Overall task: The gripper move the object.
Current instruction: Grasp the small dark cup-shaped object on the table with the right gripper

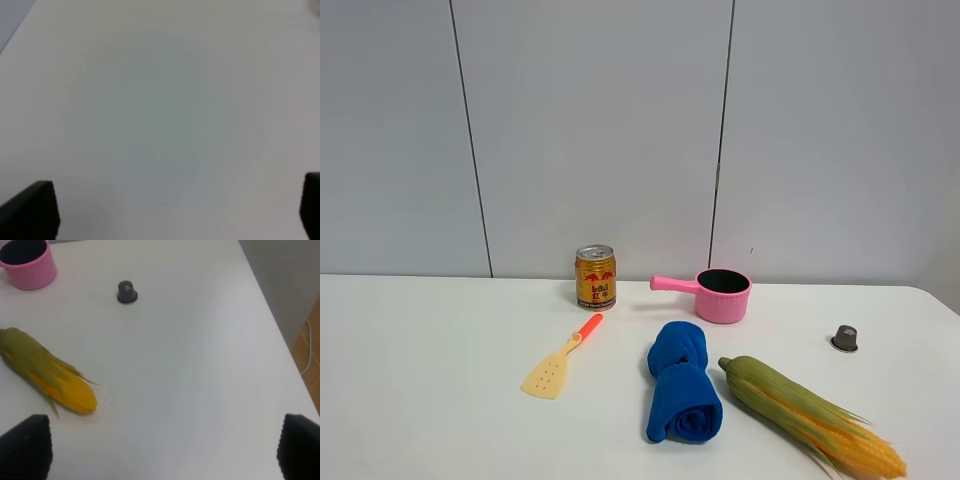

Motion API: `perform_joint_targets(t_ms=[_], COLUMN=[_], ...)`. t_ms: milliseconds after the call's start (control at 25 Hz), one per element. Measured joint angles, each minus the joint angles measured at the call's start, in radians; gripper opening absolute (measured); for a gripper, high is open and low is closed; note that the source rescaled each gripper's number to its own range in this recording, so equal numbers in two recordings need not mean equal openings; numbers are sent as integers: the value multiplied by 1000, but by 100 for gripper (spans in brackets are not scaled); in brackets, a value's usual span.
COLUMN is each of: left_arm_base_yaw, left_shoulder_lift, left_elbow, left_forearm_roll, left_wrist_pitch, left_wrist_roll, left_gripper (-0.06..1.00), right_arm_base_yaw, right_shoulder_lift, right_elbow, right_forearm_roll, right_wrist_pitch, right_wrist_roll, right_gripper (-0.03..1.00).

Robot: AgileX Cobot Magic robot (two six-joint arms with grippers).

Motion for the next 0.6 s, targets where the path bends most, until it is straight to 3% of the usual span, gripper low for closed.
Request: perform_joint_targets(t_ms=[40, 600], left_arm_base_yaw=[0, 0], left_shoulder_lift=[0, 0], left_elbow=[0, 0], left_forearm_roll=[0, 0], left_wrist_pitch=[0, 0], left_wrist_roll=[0, 0], left_gripper=[100, 100], right_arm_base_yaw=[0, 0], right_shoulder_lift=[0, 0], right_elbow=[0, 0], right_forearm_roll=[0, 0], right_wrist_pitch=[0, 0], right_wrist_roll=[0, 0], right_gripper=[86, 86])
